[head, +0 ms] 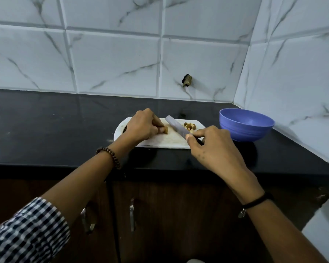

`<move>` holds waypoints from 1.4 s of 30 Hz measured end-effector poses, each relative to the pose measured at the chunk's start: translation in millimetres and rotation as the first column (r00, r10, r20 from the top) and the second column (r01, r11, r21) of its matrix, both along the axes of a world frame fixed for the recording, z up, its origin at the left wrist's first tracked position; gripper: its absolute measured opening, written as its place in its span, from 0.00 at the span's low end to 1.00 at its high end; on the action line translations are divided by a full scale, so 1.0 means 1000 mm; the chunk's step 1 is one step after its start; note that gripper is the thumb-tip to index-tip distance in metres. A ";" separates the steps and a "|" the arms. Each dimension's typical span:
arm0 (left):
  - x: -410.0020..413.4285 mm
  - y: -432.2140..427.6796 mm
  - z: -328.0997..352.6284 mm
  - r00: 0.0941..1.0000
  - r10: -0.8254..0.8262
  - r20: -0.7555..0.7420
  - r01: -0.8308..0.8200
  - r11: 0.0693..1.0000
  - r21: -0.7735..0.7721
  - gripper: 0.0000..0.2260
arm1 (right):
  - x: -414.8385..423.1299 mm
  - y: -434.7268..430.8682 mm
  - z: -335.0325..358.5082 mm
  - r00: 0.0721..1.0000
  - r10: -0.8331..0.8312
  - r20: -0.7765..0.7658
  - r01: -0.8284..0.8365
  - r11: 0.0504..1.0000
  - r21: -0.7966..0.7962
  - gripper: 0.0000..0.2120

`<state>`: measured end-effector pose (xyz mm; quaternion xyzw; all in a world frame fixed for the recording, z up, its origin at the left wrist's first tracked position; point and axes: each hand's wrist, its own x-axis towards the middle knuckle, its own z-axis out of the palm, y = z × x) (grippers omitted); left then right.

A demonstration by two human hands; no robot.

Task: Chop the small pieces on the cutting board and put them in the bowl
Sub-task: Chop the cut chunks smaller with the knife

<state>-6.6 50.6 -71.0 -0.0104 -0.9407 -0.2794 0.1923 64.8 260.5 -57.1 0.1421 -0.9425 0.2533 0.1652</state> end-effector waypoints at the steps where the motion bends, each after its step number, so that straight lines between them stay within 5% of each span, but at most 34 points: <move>1: 0.001 0.000 -0.002 1.000 0.009 -0.014 -0.009 1.000 0.004 0.05 | 0.000 -0.002 -0.001 1.000 0.005 0.003 -0.005 1.000 0.003 0.16; 31: 0.004 0.002 -0.004 0.996 0.055 -0.069 -0.056 0.998 -0.015 0.06 | 0.025 -0.038 0.005 0.999 0.035 0.026 -0.042 0.941 0.336 0.10; 42: 0.002 -0.002 -0.003 0.998 0.008 -0.059 -0.010 0.999 -0.035 0.06 | 0.035 0.007 0.024 0.998 0.019 0.064 -0.035 0.968 0.247 0.16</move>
